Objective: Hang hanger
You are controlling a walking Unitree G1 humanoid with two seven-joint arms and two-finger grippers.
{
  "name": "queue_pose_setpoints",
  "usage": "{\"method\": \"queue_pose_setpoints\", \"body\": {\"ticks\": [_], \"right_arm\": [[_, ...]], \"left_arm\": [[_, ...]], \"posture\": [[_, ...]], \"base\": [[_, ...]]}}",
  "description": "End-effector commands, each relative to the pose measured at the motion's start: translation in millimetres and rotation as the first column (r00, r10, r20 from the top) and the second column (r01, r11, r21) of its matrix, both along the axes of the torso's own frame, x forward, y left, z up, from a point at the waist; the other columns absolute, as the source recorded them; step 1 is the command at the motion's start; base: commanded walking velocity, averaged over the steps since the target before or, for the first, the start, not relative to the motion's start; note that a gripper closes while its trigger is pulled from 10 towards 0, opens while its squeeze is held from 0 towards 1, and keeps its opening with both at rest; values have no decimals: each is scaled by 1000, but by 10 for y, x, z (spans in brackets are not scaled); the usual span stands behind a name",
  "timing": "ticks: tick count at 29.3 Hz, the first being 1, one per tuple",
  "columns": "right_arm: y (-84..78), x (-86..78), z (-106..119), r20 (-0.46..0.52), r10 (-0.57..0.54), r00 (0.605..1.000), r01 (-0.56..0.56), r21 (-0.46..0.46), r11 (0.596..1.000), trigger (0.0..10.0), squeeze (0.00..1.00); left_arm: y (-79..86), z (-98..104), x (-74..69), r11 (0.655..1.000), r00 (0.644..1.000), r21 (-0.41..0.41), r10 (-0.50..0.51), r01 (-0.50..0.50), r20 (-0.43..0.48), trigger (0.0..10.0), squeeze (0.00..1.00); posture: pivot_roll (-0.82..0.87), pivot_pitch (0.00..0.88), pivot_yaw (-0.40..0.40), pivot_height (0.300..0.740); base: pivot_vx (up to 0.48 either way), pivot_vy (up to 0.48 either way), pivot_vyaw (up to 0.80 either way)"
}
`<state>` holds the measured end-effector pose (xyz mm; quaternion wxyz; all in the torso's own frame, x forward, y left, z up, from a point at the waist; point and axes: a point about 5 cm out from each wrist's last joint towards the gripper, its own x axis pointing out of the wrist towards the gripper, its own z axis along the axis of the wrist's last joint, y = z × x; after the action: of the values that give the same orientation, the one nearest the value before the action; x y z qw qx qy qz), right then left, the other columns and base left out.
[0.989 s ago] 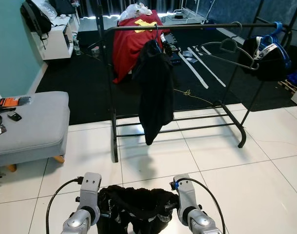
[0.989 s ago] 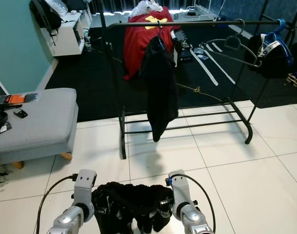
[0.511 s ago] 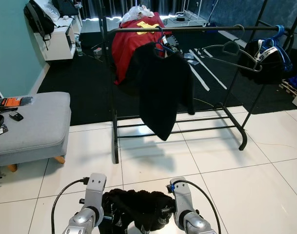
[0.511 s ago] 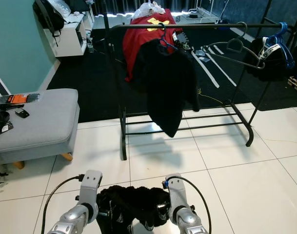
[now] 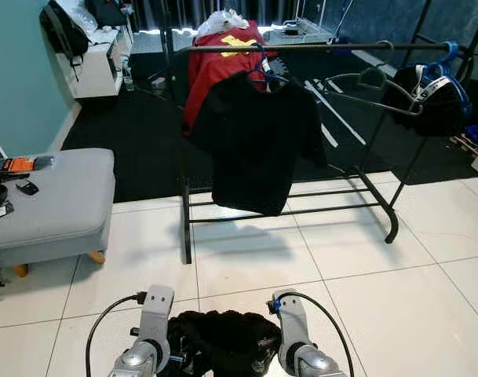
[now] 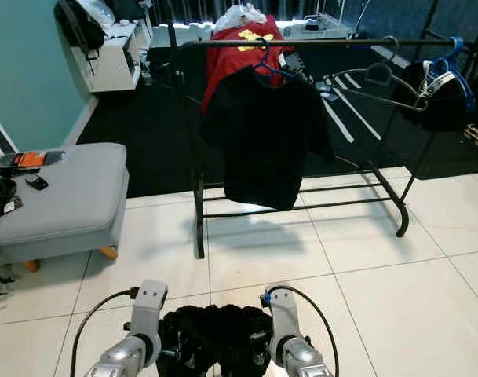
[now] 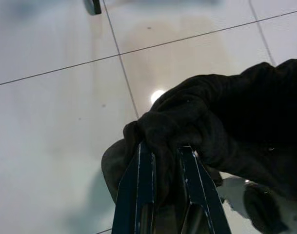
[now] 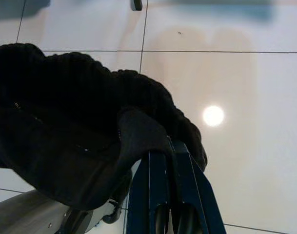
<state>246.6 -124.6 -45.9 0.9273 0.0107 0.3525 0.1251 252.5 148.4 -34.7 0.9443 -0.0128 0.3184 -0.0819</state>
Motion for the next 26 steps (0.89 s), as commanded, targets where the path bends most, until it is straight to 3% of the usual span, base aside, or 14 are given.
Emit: {"method": "queue_pose_setpoints", "body": {"ticks": [1,26], "right_arm": [[-2,-34,-22,-11,-19,1000,20,22,1000,10000,0],[34,-73,-51,-28,-36,999,37,37,999,10000,0]], "left_arm": [[-23,-38,-46,1000,1000,-13,10,-11,-29,10000,0],[-109,-42,-92,1000,1000,-14,-25,25,-8,10000,0]], "posture": [[52,91,-1,740],[83,109,-13,740]], "base": [[0,0,0],[0,0,0]]}}
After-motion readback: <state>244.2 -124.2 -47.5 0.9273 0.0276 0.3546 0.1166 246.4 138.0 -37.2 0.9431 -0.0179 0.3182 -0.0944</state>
